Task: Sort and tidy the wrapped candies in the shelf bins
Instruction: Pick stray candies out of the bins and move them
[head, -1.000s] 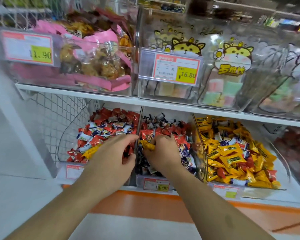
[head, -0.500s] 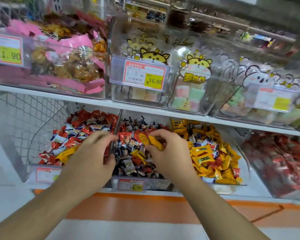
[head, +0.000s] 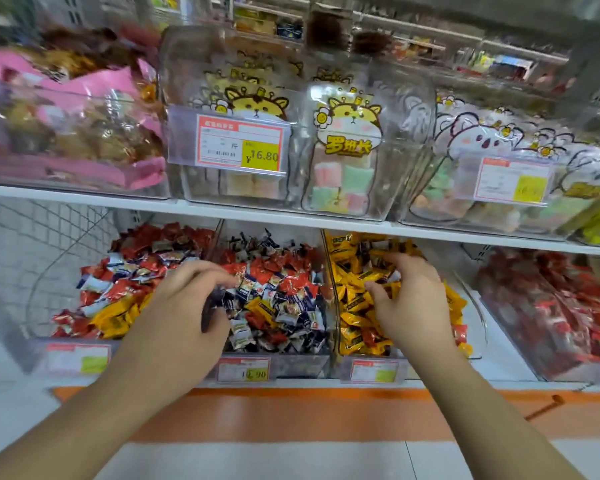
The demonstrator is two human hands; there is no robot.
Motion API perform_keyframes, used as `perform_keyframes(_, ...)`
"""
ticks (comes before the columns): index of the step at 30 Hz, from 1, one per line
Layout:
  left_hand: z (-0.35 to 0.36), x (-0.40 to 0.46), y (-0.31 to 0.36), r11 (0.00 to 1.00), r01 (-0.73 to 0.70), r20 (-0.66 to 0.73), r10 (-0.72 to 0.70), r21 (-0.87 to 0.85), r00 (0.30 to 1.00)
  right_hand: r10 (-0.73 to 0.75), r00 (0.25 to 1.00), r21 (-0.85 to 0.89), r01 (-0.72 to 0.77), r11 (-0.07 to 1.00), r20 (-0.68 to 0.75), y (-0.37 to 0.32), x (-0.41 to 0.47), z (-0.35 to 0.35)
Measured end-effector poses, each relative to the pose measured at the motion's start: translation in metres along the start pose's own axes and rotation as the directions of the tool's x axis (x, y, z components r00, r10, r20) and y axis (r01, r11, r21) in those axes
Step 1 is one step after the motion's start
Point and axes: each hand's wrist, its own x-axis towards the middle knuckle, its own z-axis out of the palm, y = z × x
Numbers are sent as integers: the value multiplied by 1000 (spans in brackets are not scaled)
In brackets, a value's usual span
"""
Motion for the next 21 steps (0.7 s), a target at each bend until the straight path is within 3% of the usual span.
perform_keyframes(4, -7, 0, -13, 997, 68, -17, -67, 25, 998, -199, 980, 29, 200, 979, -22, -32, -18, 5)
perform_keyframes(8, -14, -6, -27, 995, 94, 0, -94, 30, 996, -337, 924, 128, 318, 939, 182, -84, -33, 35)
perform_keyframes(12, -15, -11, -35, 998, 68, 39, -68, 12, 997, -282, 876, 73, 276, 958, 390, -106, -29, 83)
perform_keyframes(17, -13, -14, -43, 999, 51, 35, -52, 11, 998, -168, 899, -65, 211, 975, 405, -105, -21, 110)
perform_keyframes(21, -14, -13, -49, 999, 37, 34, -38, 6, 999, -160, 886, 11, 173, 985, 435, -108, -23, 113)
